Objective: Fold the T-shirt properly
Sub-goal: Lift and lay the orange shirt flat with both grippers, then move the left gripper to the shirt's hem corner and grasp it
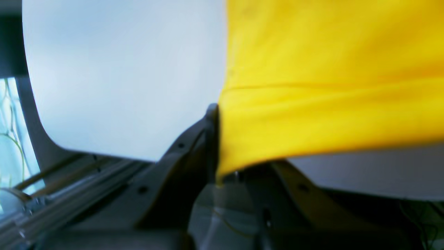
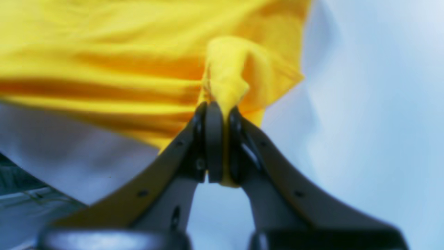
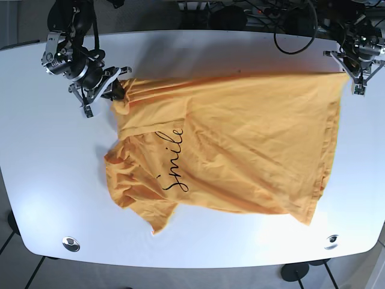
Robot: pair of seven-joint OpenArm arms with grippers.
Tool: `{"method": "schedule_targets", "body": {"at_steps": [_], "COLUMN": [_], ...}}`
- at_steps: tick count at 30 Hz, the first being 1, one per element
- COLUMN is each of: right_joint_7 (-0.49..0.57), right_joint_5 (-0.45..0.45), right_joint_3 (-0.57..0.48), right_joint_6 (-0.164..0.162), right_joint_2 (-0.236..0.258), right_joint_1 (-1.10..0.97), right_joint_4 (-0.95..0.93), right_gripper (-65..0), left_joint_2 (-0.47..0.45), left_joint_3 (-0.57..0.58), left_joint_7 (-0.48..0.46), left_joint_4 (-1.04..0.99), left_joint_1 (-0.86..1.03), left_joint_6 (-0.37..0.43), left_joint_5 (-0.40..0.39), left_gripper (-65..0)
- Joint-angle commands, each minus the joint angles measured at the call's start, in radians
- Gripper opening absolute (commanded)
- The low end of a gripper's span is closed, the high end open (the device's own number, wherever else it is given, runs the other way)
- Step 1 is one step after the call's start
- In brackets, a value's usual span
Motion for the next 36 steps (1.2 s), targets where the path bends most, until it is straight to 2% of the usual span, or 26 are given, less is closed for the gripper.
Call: {"method": "schedule_targets", "body": {"at_steps": [1, 5, 6, 8, 11, 13, 16, 20, 24, 26, 28, 30, 34, 36], "right_joint_7": [0.023, 0.023, 0.023, 0.023, 0.023, 0.023, 0.023, 0.021, 0.021, 0.021, 0.03, 0.093, 0.158, 0.19], "right_joint_5": [0.007, 0.007, 0.007, 0.007, 0.007, 0.007, 0.007, 0.001, 0.001, -0.005, -0.047, -0.094, -0.09, -0.09], "right_joint_3": [0.009, 0.01, 0.01, 0.01, 0.012, 0.012, 0.013, 0.072, 0.07, 0.072, 0.069, 0.064, 0.064, 0.064], "right_joint_6": [0.004, 0.002, 0.001, 0.001, 0.001, 0.001, -0.001, -0.004, -0.004, -0.004, 0.004, 0.005, 0.007, 0.007], "right_joint_2": [0.01, 0.01, 0.01, 0.01, 0.01, 0.01, 0.019, 0.019, 0.063, 0.065, 0.082, 0.086, 0.085, 0.079], "right_joint_1": [-0.017, -0.057, -0.064, -0.075, -0.077, -0.071, -0.035, 0.081, 0.301, 0.397, 0.493, 0.58, 0.701, 0.721], "right_joint_4": [0.021, 0.021, 0.021, 0.021, 0.021, 0.022, 0.022, -0.014, -0.237, -0.367, -0.485, -0.624, -0.863, -0.921], "right_gripper": [-63.1, -62.8, -60.1, -50.7, -33.5, -22.8, -13.5, -12.7, -13.0, -13.0, -13.0, -12.8, -13.2, -13.2], "left_joint_2": [0.005, 0.023, 0.023, 0.023, 0.022, 0.019, 0.017, 0.017, -0.014, -0.018, -0.018, -0.015, -0.012, -0.015], "left_joint_3": [-0.012, -0.011, -0.007, -0.003, 0.037, 0.065, 0.074, 0.074, 0.071, 0.066, 0.066, 0.066, 0.069, 0.071], "left_joint_7": [-0.015, -0.015, -0.015, -0.012, -0.011, -0.011, -0.011, -0.008, 0.09, 0.147, 0.166, 0.166, 0.161, 0.159], "left_joint_4": [0.02, 0.021, 0.021, 0.021, 0.017, 0.018, 0.02, 0.023, 0.021, 0.023, 0.026, 0.047, 0.044, 0.041], "left_joint_1": [0.029, 0.063, 0.064, 0.061, 0.058, 0.057, 0.011, -0.098, -0.229, -0.276, -0.295, -0.295, -0.341, -0.365], "left_joint_6": [0.006, 0.006, 0.006, 0.006, 0.006, 0.006, 0.006, 0.006, 0.006, 0.006, 0.006, 0.006, 0.006, 0.006], "left_joint_5": [0.005, 0.005, 0.005, 0.008, 0.01, 0.01, 0.005, 0.004, 0.004, 0.004, 0.004, 0.007, 0.01, 0.01], "left_gripper": [-65.0, -64.7, -64.4, -60.8, -39.7, -30.0, -28.5, -28.3, -28.3, -28.3, -28.5, -28.5, -28.5, -28.5]}}
